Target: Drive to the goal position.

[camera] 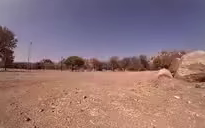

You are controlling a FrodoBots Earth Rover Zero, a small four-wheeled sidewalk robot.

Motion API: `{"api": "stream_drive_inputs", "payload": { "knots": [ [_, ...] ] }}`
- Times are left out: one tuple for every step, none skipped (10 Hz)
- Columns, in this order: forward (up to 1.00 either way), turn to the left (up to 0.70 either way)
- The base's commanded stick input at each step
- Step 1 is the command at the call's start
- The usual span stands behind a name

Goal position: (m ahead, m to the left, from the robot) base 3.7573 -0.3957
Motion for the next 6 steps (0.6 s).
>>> {"api": "stream_drive_inputs", "payload": {
  "knots": [
    [0.5, 0.0],
    [0.5, 0.0],
    [0.5, 0.0],
    [0.5, 0.0],
    [0.5, 0.0],
    [0.5, 0.0]
  ]
}}
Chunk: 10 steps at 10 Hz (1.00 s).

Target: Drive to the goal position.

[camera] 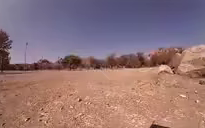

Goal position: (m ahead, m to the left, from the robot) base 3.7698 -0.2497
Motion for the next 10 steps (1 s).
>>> {"api": "stream_drive_inputs", "payload": {
  "knots": [
    [0.5, 0.0],
    [0.5, 0.0],
    [0.5, 0.0],
    [0.5, 0.0],
    [0.5, 0.0],
    [0.5, 0.0],
    [0.5, 0.0],
    [0.5, 0.0],
    [0.5, 0.0],
    [0.5, 0.0]
  ]
}}
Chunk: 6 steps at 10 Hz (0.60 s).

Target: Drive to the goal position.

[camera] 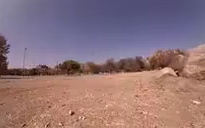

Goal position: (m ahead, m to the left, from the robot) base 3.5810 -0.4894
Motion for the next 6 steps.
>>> {"api": "stream_drive_inputs", "payload": {
  "knots": [
    [0.5, 0.0],
    [0.5, 0.0],
    [0.5, 0.0],
    [0.5, 0.0],
    [0.5, 0.0],
    [0.5, 0.0]
  ]
}}
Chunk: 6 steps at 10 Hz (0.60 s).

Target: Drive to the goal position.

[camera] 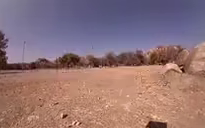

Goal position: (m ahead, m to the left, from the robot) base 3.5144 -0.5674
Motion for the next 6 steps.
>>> {"api": "stream_drive_inputs", "payload": {
  "knots": [
    [0.5, 0.0],
    [0.5, 0.0],
    [0.5, 0.0],
    [0.5, 0.0],
    [0.5, 0.0],
    [0.5, 0.0]
  ]
}}
